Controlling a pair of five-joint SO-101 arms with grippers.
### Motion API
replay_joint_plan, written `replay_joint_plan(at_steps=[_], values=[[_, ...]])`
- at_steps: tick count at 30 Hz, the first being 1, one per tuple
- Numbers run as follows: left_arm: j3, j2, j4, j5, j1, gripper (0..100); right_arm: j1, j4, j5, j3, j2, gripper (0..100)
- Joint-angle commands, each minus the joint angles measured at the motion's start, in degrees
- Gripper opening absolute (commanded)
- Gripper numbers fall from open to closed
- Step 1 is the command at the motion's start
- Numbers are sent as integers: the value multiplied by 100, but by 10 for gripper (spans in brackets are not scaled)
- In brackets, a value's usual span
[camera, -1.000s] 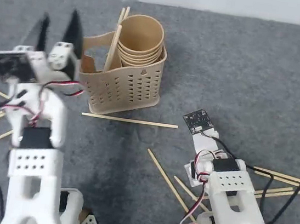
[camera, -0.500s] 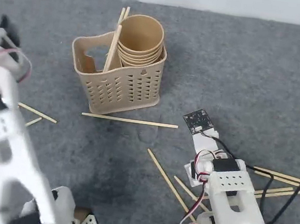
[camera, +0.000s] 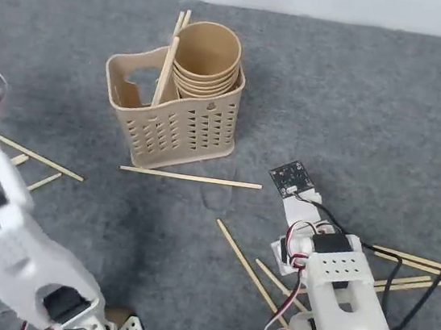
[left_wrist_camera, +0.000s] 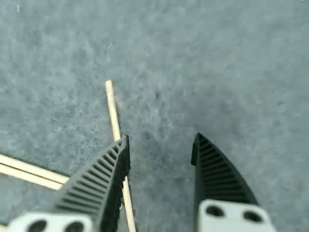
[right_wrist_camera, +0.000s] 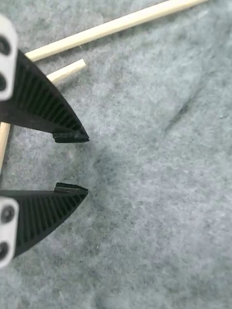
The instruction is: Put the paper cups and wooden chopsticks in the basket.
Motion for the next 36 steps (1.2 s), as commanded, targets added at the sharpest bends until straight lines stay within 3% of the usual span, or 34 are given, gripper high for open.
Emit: replay_joint_plan(at_steps=[1, 8, 18, 31, 36], values=[[-1314, 976, 571, 79, -35, 203, 31, -92, 26, -35, -145, 154], [-3029, 2453, 1758, 79, -114, 203, 31, -92, 26, -35, -136, 154], [-5182, 3833, 2857, 35, -589, 202, 31, -92, 26, -35, -154, 154], [-7415, 5732, 2980, -273, -387, 202, 31, -84, 26, -35, -163, 154], [-8655, 6127, 3631, -273, -229, 201, 31, -66, 26, -35, -163, 154]])
